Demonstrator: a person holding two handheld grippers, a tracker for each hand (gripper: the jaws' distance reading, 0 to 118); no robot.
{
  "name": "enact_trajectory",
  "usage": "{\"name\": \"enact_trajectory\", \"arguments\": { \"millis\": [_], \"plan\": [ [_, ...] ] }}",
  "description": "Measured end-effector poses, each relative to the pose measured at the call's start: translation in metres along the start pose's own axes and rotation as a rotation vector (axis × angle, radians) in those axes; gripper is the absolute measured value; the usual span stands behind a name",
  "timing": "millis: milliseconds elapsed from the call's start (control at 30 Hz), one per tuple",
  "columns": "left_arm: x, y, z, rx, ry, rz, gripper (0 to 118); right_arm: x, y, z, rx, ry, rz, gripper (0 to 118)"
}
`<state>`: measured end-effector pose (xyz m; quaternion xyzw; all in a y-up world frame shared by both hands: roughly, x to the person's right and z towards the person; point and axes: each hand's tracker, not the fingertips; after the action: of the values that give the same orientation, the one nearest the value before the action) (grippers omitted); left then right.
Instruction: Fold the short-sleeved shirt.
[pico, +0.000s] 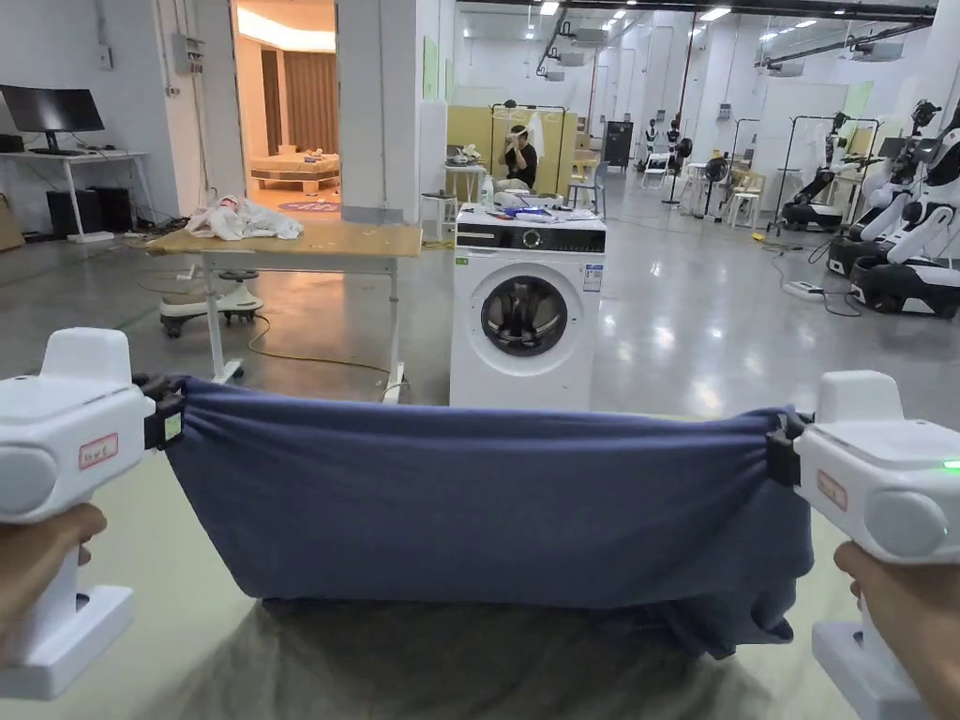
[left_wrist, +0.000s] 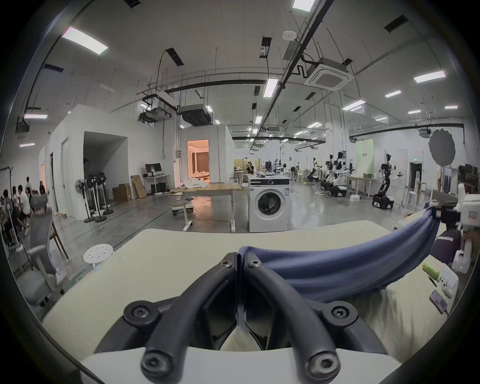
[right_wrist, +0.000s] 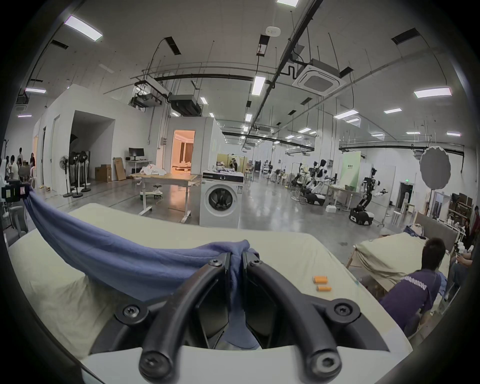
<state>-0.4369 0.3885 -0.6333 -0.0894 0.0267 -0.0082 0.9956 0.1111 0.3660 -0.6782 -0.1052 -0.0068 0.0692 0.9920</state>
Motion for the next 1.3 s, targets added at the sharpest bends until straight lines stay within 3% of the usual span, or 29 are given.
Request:
{"name": "enact_trajectory", "arguments": {
  "millis": [333, 533, 1067, 1300],
  "plan": [
    [0.004, -0.074, 0.133, -0.020, -0.014, 0.047, 0, 0.003, -0.086, 0.124, -0.056, 0.016, 0.018, 7],
    [0.005, -0.103, 0.183, -0.055, -0.024, 0.061, 0, 0.006, -0.124, 0.176, -0.129, 0.038, -0.029, 7],
    [0.002, -0.242, 0.146, -0.527, -0.028, 0.116, 0, -0.017, -0.256, 0.173, -0.524, 0.077, 0.017, 7],
    [0.000, -0.285, 0.129, -0.635, -0.024, 0.117, 0, -0.019, -0.290, 0.171, -0.622, 0.087, 0.006, 8]
  ]
}}
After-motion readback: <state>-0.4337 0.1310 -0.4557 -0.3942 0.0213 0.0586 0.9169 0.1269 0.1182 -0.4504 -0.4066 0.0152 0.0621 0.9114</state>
